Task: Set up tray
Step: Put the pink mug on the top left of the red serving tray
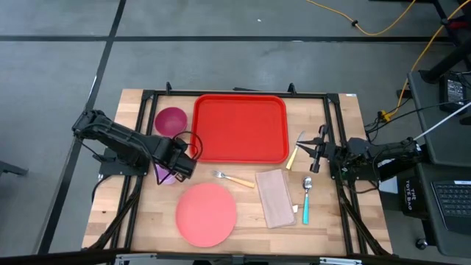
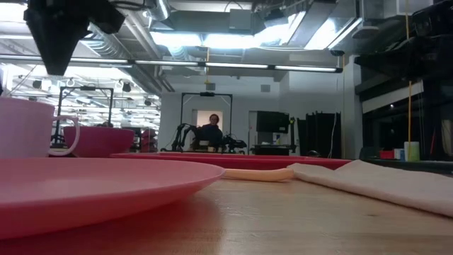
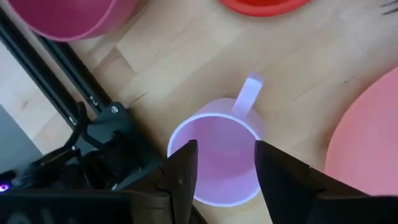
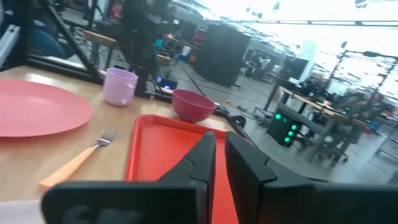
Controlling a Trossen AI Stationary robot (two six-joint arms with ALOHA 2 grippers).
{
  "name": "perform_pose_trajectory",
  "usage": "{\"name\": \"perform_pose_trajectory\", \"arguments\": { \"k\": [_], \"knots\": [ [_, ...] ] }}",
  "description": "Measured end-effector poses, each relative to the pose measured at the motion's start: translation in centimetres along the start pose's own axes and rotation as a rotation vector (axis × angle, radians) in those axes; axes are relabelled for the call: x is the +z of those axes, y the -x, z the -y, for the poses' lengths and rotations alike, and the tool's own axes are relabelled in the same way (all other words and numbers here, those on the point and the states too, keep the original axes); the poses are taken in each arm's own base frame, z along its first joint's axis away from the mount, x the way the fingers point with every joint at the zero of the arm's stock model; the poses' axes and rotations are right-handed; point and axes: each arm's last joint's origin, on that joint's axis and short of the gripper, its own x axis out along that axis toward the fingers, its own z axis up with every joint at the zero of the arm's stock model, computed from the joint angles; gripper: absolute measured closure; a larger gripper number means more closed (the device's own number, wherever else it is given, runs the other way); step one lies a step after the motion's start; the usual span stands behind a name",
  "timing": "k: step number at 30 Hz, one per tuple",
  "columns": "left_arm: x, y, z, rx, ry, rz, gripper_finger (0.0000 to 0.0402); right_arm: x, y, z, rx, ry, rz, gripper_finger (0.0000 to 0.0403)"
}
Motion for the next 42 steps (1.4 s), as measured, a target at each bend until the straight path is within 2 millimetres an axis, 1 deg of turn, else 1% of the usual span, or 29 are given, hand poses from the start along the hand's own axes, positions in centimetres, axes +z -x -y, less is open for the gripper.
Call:
{"name": "perform_pose_trajectory", "arguments": {
  "k": [3, 7, 11, 16, 22, 27, 31, 36, 42],
  "knots": [
    [-0.2, -1.1, -0.2, 0.038, 0.000, -0.015, 0.0249, 0.0, 0.0, 0.0, 0.006, 0.000, 0.000, 0.0361],
    [-0.9, -2.7, -0.5, 0.079, -0.020, -0.112, 0.0249, 0.0, 0.0, 0.0, 0.006, -0.025, -0.001, 0.0361],
    [-1.2, -3.5, -0.5, 0.080, -0.044, -0.156, 0.0249, 0.0, 0.0, 0.0, 0.005, -0.026, -0.001, 0.0361],
    [-1.0, -3.6, 0.0, 0.026, -0.081, -0.142, 0.0250, 0.0, 0.0, 0.0, 0.004, -0.026, -0.002, 0.0361],
    [-0.9, -3.6, 0.0, 0.034, -0.088, -0.111, 0.0253, 0.0, 0.0, 0.0, 0.003, -0.026, -0.002, 0.0361],
    [-0.9, -3.6, 0.1, 0.018, -0.087, -0.139, 0.0254, 0.0, 0.0, 0.0, 0.003, -0.026, -0.002, 0.0361],
    [-0.8, -3.6, 0.6, -0.050, -0.099, -0.145, 0.0254, 0.0, 0.0, 0.0, 0.003, -0.026, -0.002, 0.0361],
    [-0.5, -3.6, 1.6, -0.156, -0.141, -0.109, 0.0254, 0.0, 0.0, 0.0, 0.003, -0.026, -0.002, 0.0361],
    [-0.5, -3.6, 1.8, -0.168, -0.137, -0.100, 0.0254, 0.0, 0.0, 0.0, 0.002, -0.026, -0.002, 0.0361]
  ]
}}
